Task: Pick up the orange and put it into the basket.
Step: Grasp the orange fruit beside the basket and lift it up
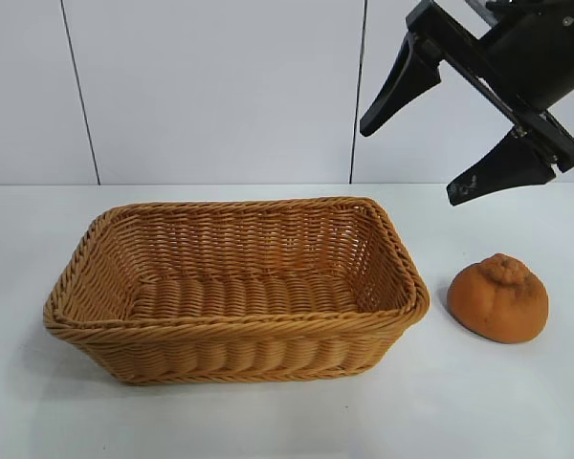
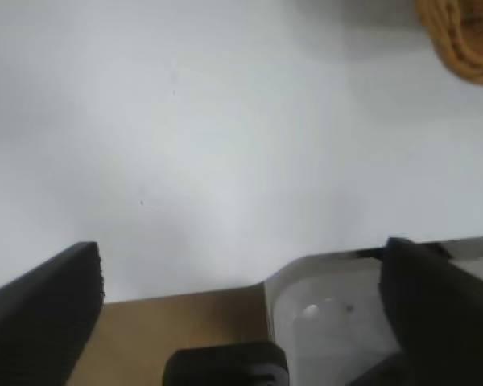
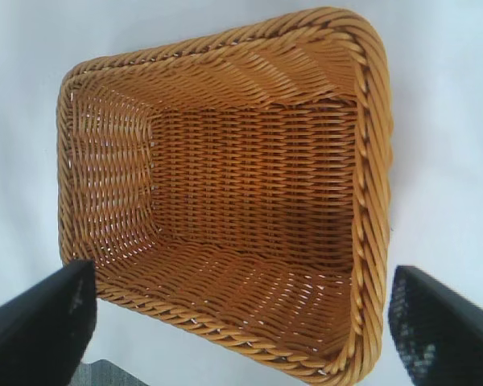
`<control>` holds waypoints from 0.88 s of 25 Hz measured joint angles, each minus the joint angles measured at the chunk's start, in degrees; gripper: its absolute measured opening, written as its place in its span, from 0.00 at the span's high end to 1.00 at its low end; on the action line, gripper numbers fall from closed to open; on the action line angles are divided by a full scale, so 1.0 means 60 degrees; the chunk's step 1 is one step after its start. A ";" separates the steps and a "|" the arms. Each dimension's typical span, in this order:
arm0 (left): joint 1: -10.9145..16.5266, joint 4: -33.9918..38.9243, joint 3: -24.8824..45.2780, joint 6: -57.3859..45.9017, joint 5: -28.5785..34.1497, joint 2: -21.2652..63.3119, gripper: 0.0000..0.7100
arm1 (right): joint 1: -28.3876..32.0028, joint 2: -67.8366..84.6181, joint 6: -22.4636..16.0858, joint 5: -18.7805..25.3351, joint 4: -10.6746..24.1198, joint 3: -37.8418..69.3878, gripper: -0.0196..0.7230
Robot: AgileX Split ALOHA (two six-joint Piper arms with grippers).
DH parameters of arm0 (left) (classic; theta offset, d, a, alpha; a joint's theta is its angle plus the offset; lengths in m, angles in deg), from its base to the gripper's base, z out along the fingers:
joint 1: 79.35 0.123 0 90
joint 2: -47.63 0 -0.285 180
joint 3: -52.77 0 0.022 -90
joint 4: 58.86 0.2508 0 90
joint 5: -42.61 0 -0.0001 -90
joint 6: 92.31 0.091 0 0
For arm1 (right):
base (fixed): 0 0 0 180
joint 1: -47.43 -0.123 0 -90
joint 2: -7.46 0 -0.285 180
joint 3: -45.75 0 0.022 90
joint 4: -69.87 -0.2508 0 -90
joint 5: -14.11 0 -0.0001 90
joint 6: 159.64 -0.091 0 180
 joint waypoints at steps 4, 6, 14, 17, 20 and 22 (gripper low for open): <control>0.0000 0.0021 0.1357 0.0008 -0.0447 0.1814 0.06 | 0.0000 0.0000 0.0000 0.0023 0.0000 0.0000 0.06; 0.0000 0.0009 0.1944 0.0000 -0.0812 0.2793 0.06 | 0.0000 0.0000 0.0000 0.0023 0.0000 0.0000 0.06; 0.0000 -0.0059 0.3306 0.0000 -0.1447 0.6244 0.06 | 0.0000 0.0000 0.0000 0.0034 0.0000 0.0000 0.06; 0.0000 -0.0131 0.3334 0.0000 -0.1456 0.7210 0.06 | 0.0000 0.0000 0.0000 0.0103 0.0068 -0.0036 0.06; 0.0000 -0.0151 0.3344 0.0000 -0.1456 0.8131 0.06 | 0.0000 0.0000 -0.0143 0.0504 0.0627 -0.0358 0.06; 0.0000 -0.0151 0.3344 0.0000 -0.1456 0.8692 0.06 | 0.0000 0.0000 -0.0459 0.0843 0.1287 -0.0722 0.06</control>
